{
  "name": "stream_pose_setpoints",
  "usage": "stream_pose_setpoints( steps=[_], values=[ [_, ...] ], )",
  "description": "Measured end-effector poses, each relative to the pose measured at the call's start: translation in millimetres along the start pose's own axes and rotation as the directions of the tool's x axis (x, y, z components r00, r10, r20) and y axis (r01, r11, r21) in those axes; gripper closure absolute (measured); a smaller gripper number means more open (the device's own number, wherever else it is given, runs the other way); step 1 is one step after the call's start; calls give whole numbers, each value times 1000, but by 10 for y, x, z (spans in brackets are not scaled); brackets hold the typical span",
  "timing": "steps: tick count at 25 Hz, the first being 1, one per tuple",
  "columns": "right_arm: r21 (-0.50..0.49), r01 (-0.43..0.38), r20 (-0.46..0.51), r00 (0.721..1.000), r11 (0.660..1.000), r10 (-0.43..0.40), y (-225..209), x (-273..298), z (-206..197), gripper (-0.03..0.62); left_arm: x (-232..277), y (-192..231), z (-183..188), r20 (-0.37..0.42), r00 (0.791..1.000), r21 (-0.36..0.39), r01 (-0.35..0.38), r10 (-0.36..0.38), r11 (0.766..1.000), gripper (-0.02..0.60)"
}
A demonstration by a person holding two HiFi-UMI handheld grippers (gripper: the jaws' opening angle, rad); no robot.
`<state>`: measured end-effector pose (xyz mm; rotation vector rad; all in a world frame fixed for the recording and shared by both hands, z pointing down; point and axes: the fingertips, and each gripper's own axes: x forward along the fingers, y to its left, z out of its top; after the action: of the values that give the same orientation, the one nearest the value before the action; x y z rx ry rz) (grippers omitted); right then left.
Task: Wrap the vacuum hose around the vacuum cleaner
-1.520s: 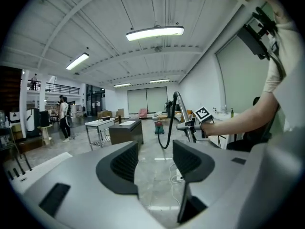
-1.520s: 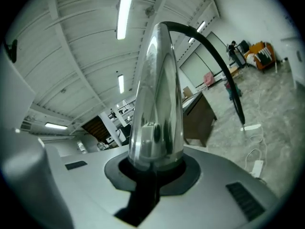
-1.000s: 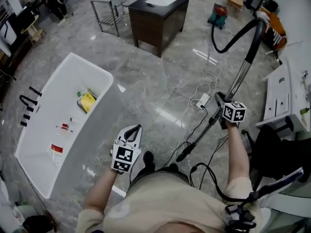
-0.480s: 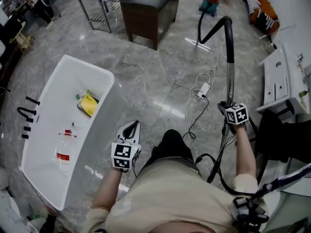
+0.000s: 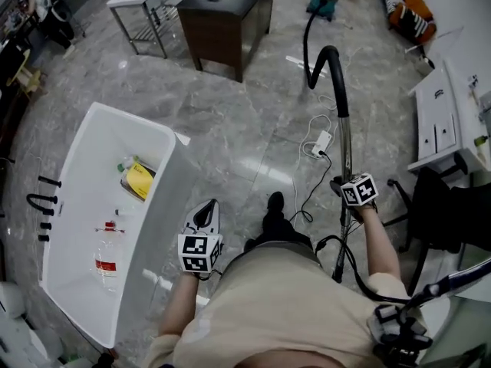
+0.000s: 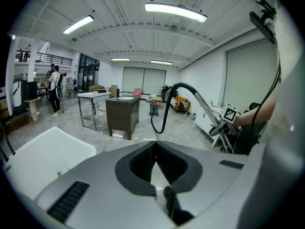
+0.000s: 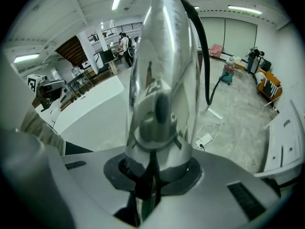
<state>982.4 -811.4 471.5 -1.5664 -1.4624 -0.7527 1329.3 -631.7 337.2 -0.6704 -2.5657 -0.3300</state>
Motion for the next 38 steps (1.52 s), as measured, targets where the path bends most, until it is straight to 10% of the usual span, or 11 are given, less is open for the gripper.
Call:
stream_pose_setpoints(
  steps=[17,25,28,33,35,38],
  values=[
    [-19,-225,-58,973,974,223,-474,826,512,528,2042,-555,1293,-68,993,176,106,-95,979,578],
    [-100,-318,-199,935,943,294,-422,972,687,526,2803,-1263,1856,-68,933,332,355,-353,874,578],
    [-108,-320,-281,918,941,280,-495,972,646,526,3098,-1491,2003,-109,889,458,443,-445,771,578],
    [-180,-327,-359,900,928,248,-641,1070,827,526,3514,-1671,2250,-226,780,622,577,-583,530,504],
    [-193,-339,-402,883,921,241,-671,1117,872,526,3647,-1722,2263,-307,726,682,619,-616,389,426],
    [-215,-358,-470,853,908,225,-742,1180,1009,526,3872,-1698,2053,-498,647,751,655,-577,87,351]
  ],
)
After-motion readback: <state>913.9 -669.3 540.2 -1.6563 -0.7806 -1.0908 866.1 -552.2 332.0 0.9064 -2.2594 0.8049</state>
